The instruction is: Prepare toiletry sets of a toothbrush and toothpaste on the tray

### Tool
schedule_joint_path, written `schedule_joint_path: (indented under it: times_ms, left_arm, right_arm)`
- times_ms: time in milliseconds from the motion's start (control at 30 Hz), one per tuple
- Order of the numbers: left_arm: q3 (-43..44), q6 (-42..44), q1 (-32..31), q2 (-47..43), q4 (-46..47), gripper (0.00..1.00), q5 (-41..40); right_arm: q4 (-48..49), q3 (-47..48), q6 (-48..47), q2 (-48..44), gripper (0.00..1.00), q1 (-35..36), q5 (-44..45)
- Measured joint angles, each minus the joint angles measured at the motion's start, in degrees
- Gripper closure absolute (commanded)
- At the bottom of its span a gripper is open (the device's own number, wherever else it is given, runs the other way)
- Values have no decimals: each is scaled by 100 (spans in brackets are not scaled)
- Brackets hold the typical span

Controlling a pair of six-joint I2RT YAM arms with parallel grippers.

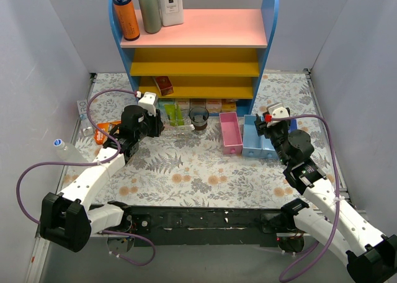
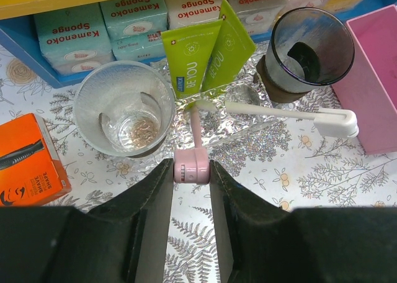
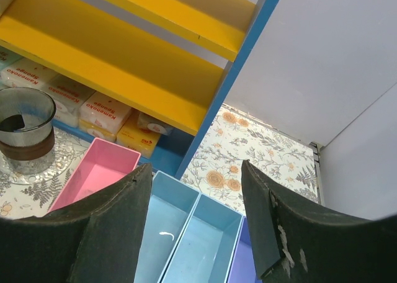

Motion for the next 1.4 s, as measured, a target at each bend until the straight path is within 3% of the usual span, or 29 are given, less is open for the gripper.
schedule_joint_path:
  times_ms: [600,933,1167,1400]
  left_arm:
    - [-81,-76,0,-127,-42,53,0]
    - [-81,-136,0,-157,-44,28,0]
    - [-144,-219,-4,-385,20,3,-199]
    - [-232,-380,-4,-817,273,2,-308]
  right_arm:
    - [0,0,0,0,32,-2,0]
    - [0,0,2,0,31,-2,0]
    - [-2,0,22,13,29,-4,2]
    - [-2,0,125,11,27,-2,2]
